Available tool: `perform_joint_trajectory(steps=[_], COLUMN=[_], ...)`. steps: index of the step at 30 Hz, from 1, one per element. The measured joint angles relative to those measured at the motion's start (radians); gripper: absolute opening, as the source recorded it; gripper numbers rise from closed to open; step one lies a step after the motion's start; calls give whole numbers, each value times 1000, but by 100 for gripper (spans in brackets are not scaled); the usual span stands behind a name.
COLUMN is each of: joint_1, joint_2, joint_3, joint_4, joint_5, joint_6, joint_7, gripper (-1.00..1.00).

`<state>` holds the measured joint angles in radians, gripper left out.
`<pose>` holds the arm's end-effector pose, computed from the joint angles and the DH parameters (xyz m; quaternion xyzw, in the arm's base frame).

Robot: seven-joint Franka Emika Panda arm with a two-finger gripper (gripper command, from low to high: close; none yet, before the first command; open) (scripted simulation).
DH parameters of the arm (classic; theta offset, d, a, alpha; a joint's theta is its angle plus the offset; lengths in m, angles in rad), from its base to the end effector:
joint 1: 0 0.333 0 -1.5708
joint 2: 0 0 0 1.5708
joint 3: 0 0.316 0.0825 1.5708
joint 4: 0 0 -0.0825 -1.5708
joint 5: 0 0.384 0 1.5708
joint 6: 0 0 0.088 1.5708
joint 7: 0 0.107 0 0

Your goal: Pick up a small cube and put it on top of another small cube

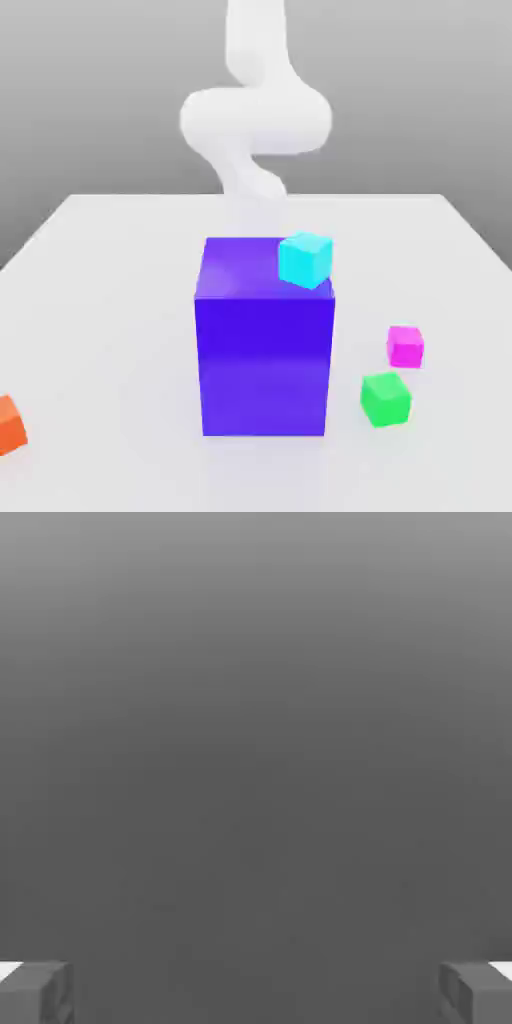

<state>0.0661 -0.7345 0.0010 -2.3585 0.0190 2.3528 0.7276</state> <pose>0.3733 0.0255 0.6636 -0.8826 0.3066 -0.3254 0.1456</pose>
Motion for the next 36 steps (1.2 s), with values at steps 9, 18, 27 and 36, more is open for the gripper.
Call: perform_joint_trajectory(steps=[9, 18, 27, 36], joint_1=[238, 456, 577, 735], joint_2=[239, 473, 719, 968], joint_3=[34, 107, 197, 12], joint_4=[-213, -423, -590, -550], joint_5=[62, 96, 4, -132], joint_6=[193, 384, 588, 791], joint_7=[-259, -492, -605, -512], gripper=[0, 0, 0, -100])
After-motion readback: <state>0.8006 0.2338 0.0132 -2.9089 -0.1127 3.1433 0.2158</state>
